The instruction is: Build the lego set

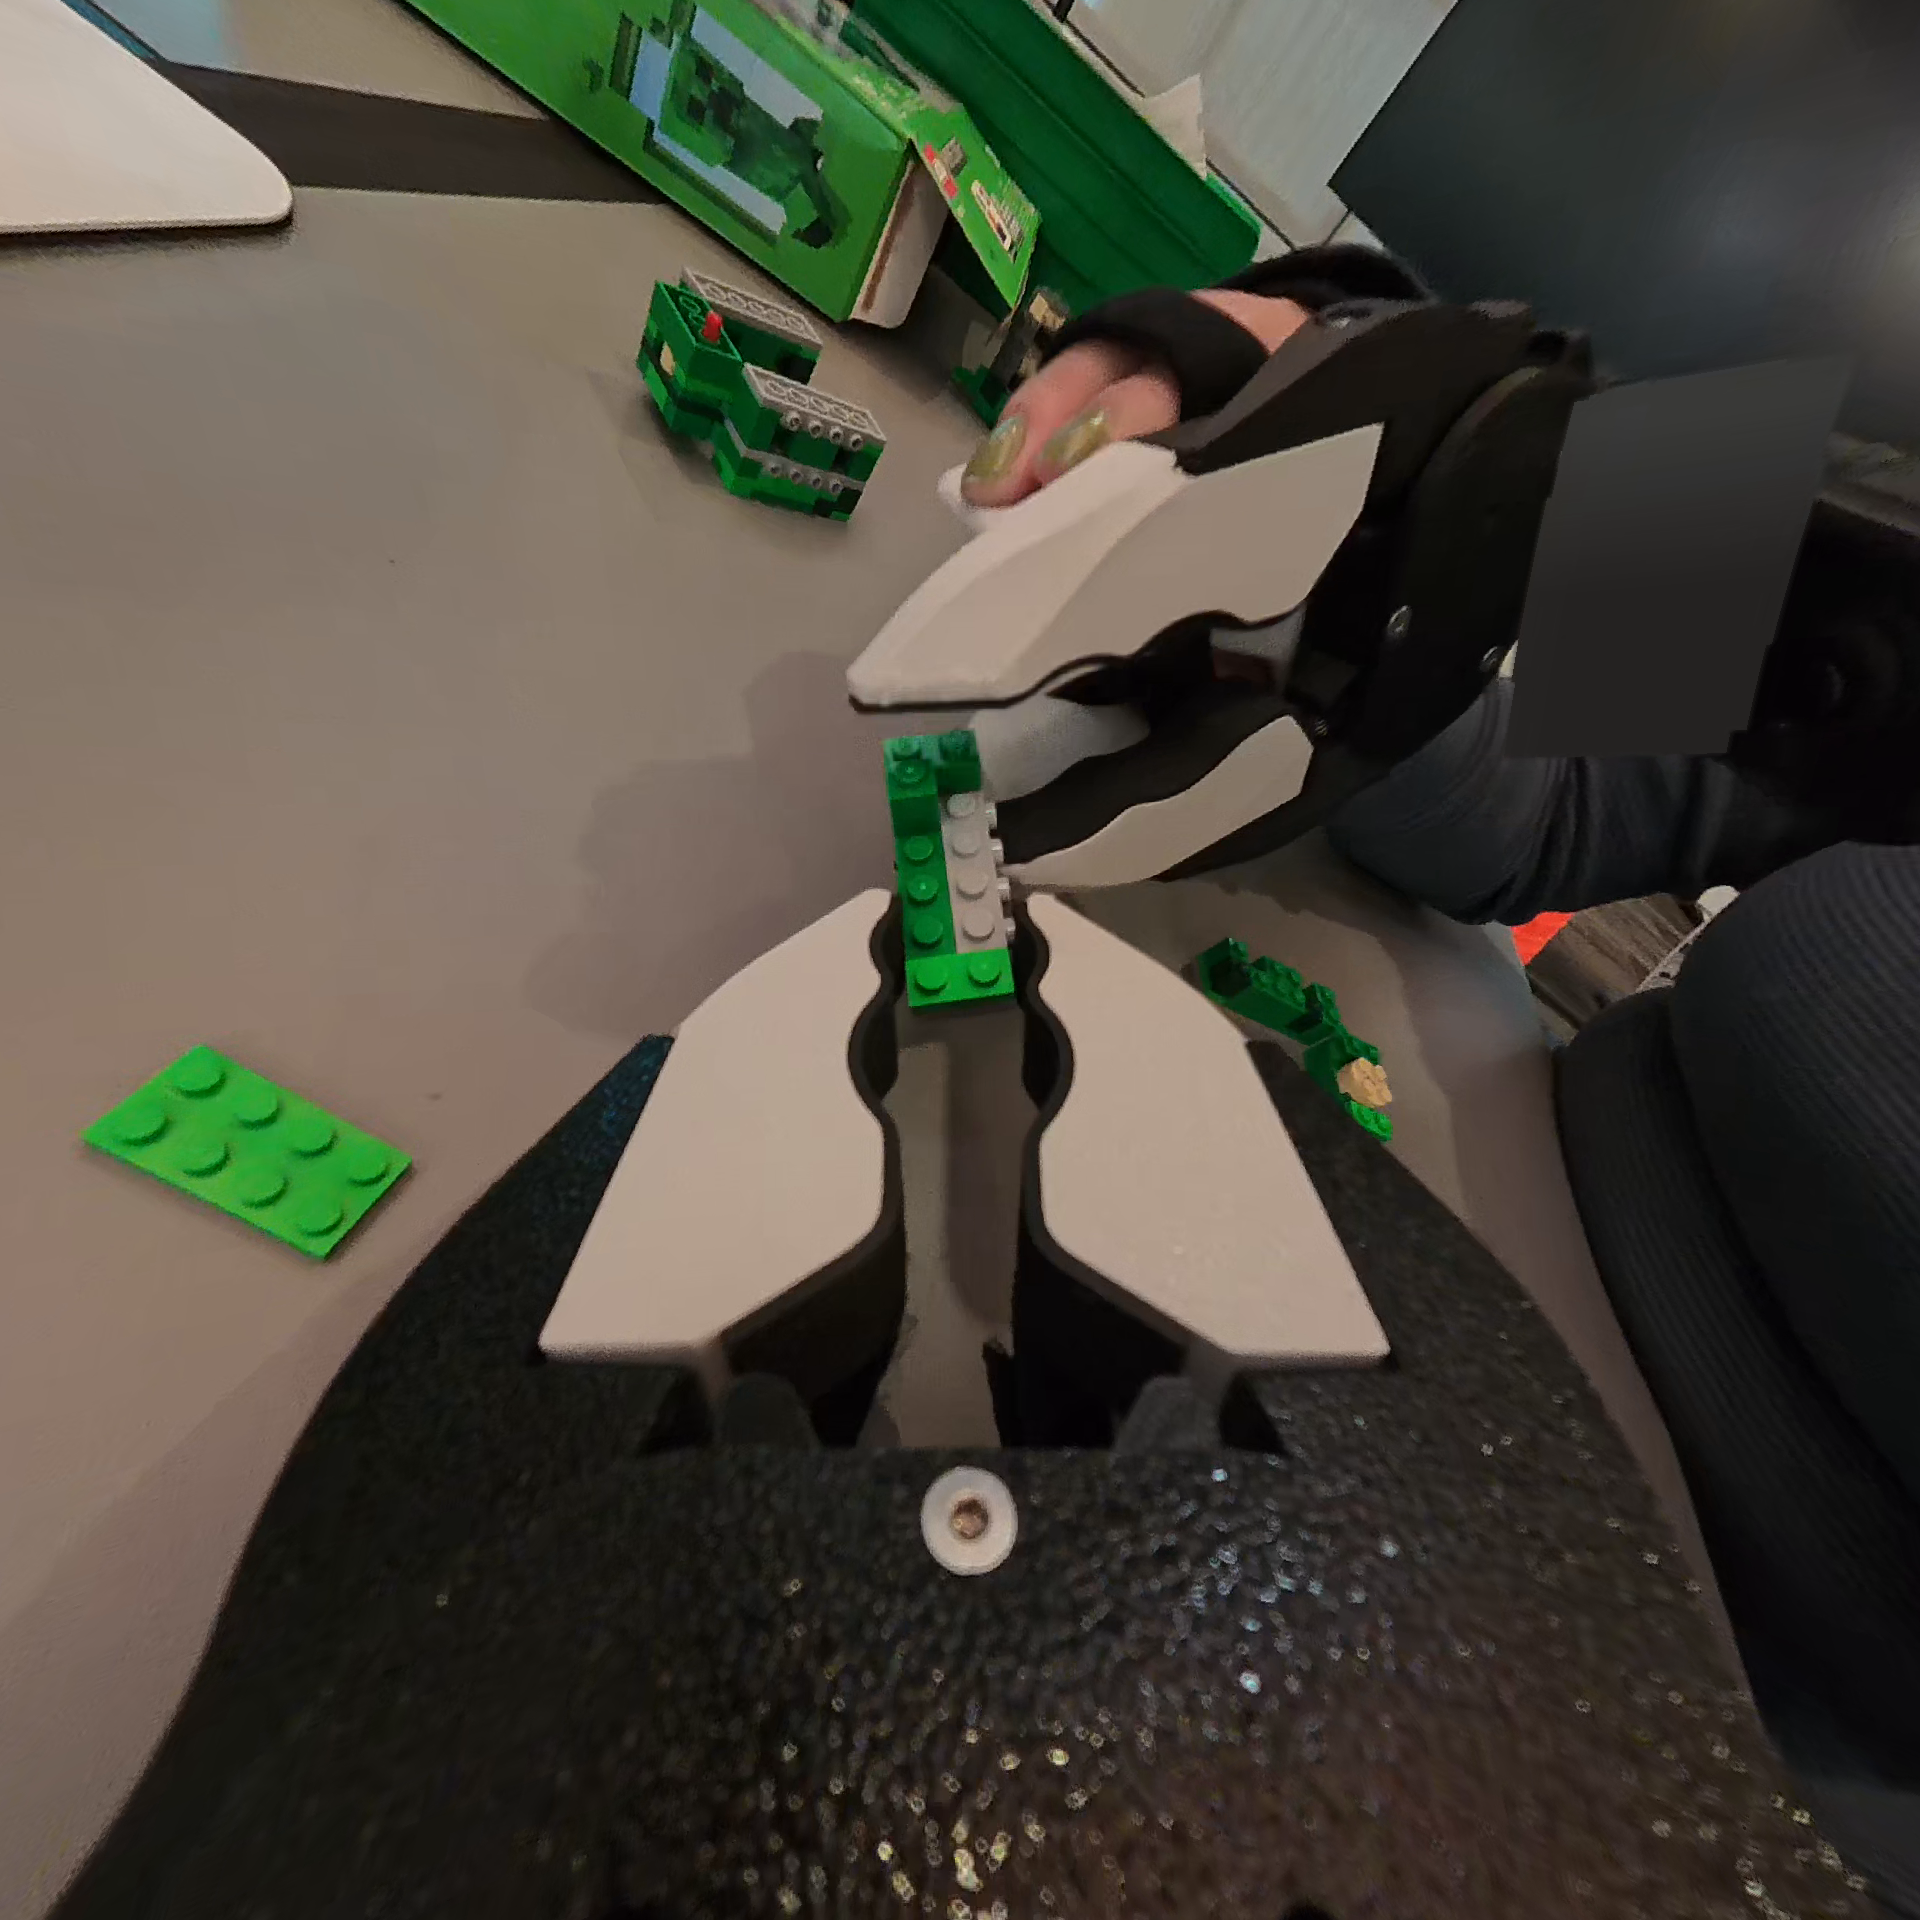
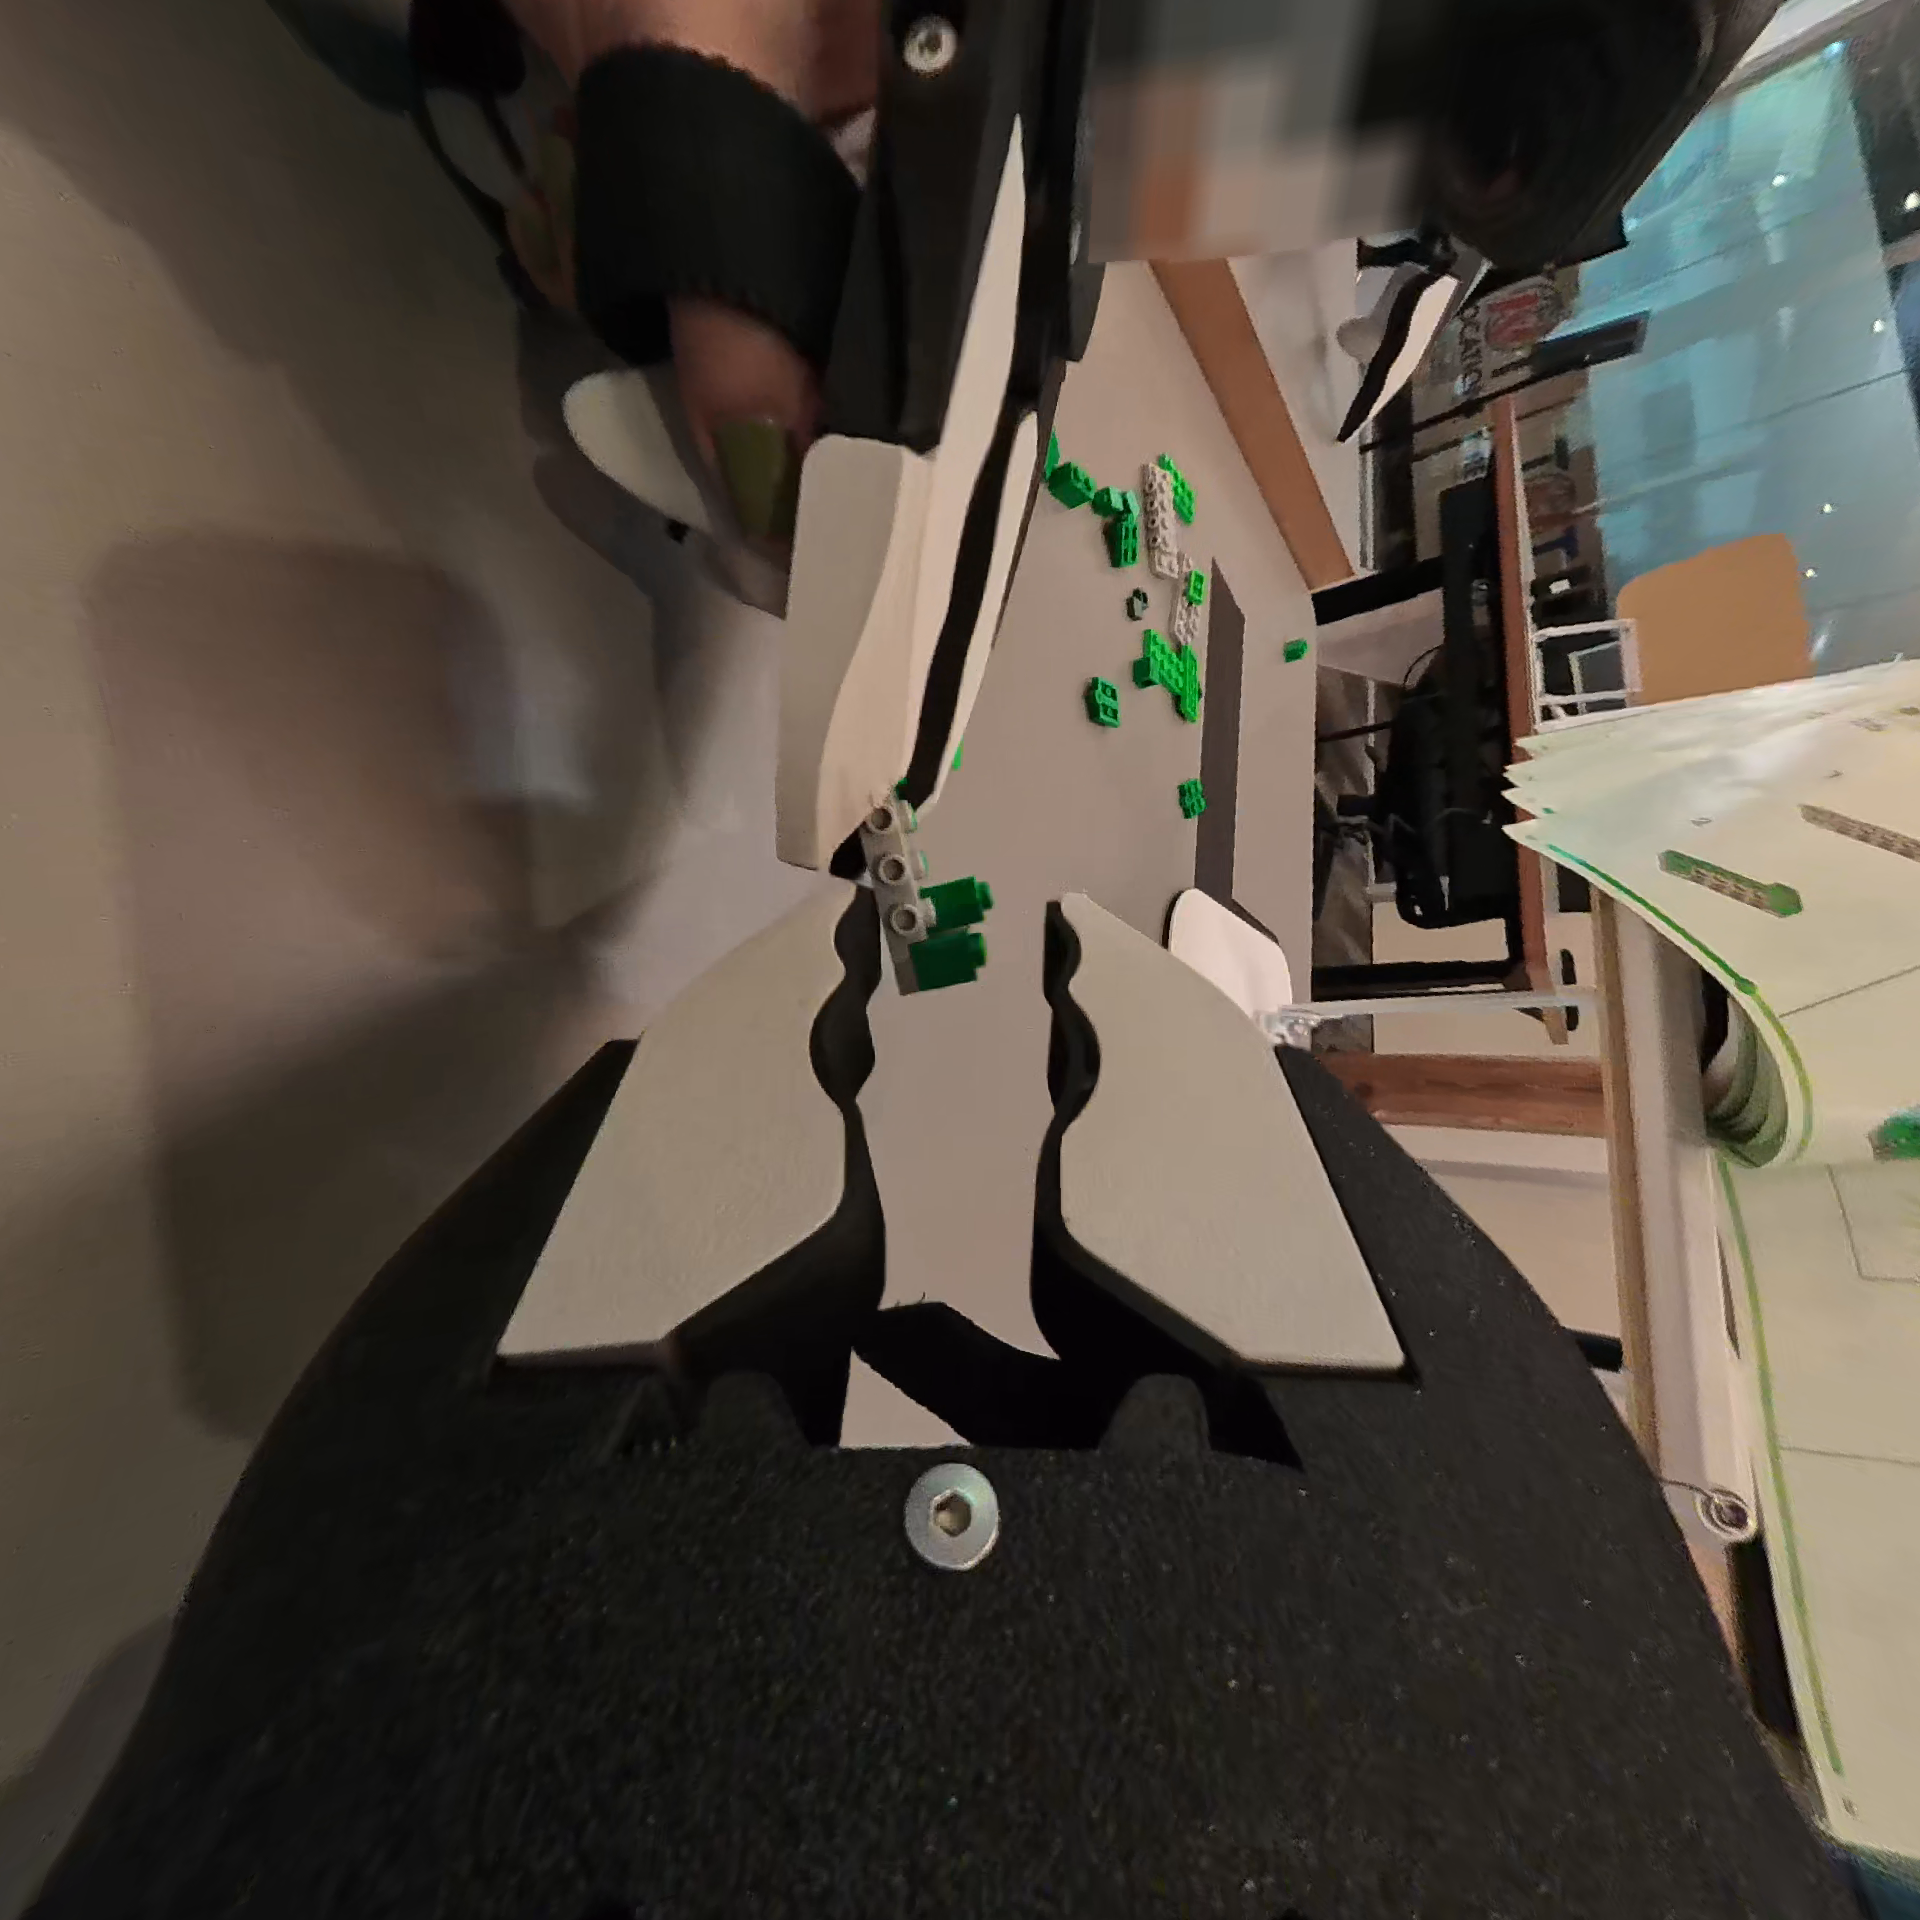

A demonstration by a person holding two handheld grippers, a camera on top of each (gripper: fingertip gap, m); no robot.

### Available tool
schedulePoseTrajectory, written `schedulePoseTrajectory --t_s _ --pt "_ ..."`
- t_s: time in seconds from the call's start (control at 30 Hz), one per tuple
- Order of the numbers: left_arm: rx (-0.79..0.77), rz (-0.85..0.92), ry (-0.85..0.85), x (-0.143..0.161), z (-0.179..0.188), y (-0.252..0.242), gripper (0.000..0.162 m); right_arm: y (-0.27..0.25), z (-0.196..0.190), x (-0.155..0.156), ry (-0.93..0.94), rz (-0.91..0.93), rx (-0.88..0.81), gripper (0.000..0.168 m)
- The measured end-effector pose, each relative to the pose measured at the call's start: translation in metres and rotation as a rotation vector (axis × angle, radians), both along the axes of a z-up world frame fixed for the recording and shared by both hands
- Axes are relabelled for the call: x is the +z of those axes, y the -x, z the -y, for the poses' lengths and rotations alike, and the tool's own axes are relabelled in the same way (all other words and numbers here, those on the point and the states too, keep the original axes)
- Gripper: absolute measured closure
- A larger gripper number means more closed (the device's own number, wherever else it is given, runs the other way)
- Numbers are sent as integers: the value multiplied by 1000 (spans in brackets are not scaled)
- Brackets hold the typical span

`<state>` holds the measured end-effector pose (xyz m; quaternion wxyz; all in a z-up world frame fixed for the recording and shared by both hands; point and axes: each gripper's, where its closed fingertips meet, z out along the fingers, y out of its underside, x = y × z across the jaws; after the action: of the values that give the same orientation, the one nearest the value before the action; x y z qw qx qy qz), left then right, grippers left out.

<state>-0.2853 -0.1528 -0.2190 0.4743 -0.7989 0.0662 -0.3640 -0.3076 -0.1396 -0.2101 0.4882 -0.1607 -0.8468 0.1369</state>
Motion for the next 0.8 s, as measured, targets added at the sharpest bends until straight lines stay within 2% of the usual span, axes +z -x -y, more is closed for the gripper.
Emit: schedulePoseTrajectory --t_s 0.1,0.2,0.4,0.5,0.67,0.73,0.8 --pt "4 -11 13 -2 -1 0 143 -1 -4 -2 -30 8 -9 140" --pt "11 7 -6 1 -1 2 143 -2 -2 -1 -59 -2 4 151" --pt "42 17 -50 7 -2 6 142 3 -4 4 -74 -54 -13 153" --pt "62 22 -71 10 -2 10 119 5 -10 14 -80 -123 -33 153" --pt "80 -46 -115 12 -3 12 138 4 -14 20 -95 -161 -30 153" --pt "83 -52 -115 12 -3 12 136 4 -13 19 -107 -166 -26 153" --pt "91 -41 -113 12 -4 13 127 4 -12 19 -122 -172 -16 153"
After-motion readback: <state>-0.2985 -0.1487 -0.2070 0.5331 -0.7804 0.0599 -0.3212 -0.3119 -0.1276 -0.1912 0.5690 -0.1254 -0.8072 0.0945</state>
